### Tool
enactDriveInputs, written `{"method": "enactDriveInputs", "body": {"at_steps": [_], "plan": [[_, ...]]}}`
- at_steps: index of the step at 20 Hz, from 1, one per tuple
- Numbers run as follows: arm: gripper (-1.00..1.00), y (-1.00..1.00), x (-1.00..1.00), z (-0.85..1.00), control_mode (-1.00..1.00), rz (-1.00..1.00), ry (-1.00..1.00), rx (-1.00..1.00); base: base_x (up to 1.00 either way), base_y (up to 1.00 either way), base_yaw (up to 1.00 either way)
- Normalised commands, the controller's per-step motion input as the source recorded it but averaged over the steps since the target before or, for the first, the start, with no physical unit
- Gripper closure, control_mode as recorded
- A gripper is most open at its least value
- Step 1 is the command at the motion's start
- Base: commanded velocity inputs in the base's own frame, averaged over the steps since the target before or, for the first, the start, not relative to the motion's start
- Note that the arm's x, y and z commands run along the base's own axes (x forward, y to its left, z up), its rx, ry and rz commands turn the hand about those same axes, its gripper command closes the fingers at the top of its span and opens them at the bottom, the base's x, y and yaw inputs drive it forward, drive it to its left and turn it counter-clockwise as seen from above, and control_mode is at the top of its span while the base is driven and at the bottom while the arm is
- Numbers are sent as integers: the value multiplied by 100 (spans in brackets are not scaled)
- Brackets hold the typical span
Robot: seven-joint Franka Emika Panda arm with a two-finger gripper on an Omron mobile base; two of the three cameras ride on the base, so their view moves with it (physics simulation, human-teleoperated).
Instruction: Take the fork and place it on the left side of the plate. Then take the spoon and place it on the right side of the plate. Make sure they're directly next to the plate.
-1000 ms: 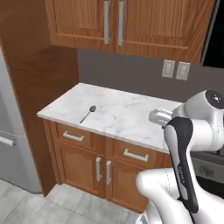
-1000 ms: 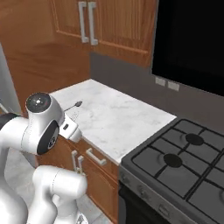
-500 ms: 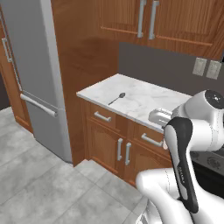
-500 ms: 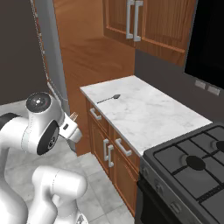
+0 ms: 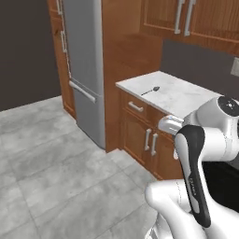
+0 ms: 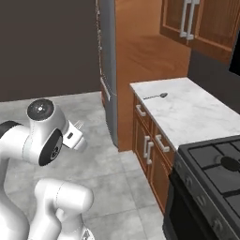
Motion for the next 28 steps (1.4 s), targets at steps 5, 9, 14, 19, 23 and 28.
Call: {"method": "enactDriveInputs", "body": {"at_steps": [5, 9, 14, 19, 23, 28], "plan": [[100, 0, 0, 0, 100, 0, 0, 0, -90, 0, 43], [100, 0, 0, 0, 100, 0, 0, 0, -87, 0, 40], [100, 0, 0, 0, 100, 0, 0, 0, -85, 2, 38], [100, 0, 0, 0, 100, 0, 0, 0, -78, 23, 29], [100, 0, 0, 0, 100, 0, 0, 0, -80, 42, 18], [100, 0, 0, 0, 100, 0, 0, 0, -76, 56, 10]]}}
